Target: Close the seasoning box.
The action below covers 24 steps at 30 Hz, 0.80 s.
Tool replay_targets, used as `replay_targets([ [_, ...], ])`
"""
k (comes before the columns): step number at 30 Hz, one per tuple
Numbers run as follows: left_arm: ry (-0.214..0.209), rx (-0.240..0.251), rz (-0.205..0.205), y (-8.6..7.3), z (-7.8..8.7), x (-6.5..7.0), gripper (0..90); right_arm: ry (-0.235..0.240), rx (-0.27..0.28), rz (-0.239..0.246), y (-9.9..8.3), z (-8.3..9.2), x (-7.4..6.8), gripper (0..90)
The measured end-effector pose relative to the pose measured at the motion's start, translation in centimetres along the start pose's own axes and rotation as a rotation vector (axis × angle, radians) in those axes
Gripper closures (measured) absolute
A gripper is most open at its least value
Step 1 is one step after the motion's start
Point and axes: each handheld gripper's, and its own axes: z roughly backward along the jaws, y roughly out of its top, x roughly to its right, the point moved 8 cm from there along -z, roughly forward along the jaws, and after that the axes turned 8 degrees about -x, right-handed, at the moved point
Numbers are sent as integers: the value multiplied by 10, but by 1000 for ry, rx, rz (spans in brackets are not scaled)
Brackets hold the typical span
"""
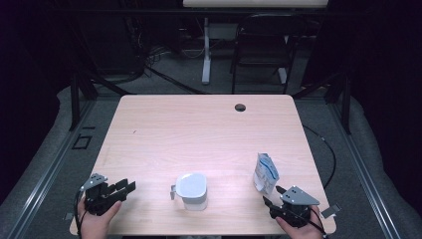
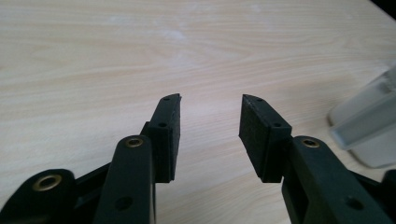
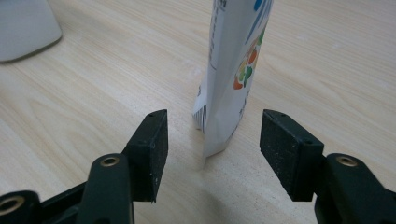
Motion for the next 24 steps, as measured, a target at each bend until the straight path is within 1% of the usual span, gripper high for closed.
replay_targets([
  [1,18,-2,5,-2,-2,-4,579,0,-8,6,-1,0,0,419],
  [2,30,-13,4,-4,-2,-7,569,1,-8,9,-1,-1,-1,419],
  [3,40,-13,6,-6,-2,-10,564,1,-15,13,-1,-1,-1,419],
  [5,49,-2,24,-7,-3,-14,558,5,-13,13,-1,-2,-2,418],
  [6,51,-4,24,-8,-2,-16,554,5,-15,15,-1,-2,-3,418],
  [9,69,5,30,-8,-2,-19,532,7,-17,14,-1,-4,-4,418],
  [11,74,-4,24,-10,-3,-21,522,6,-27,20,-2,-4,-3,417],
  [12,76,-6,31,-11,-4,-21,517,8,-26,19,-2,-5,-3,417],
  [14,94,-5,27,-12,-6,-23,504,11,-27,19,-2,-5,-3,417],
  [15,94,-16,24,-12,-5,-23,501,12,-27,18,-2,-5,-3,416],
  [18,102,-19,25,-13,-6,-24,502,11,-25,15,-3,-6,-3,416],
  [20,115,-17,26,-13,-7,-25,502,12,-30,18,-3,-6,-2,416],
  [21,127,-16,29,-13,-7,-26,500,15,-28,20,-3,-6,-2,414],
  [24,144,-11,50,-12,-6,-29,474,27,-20,23,-4,-6,-2,408],
])
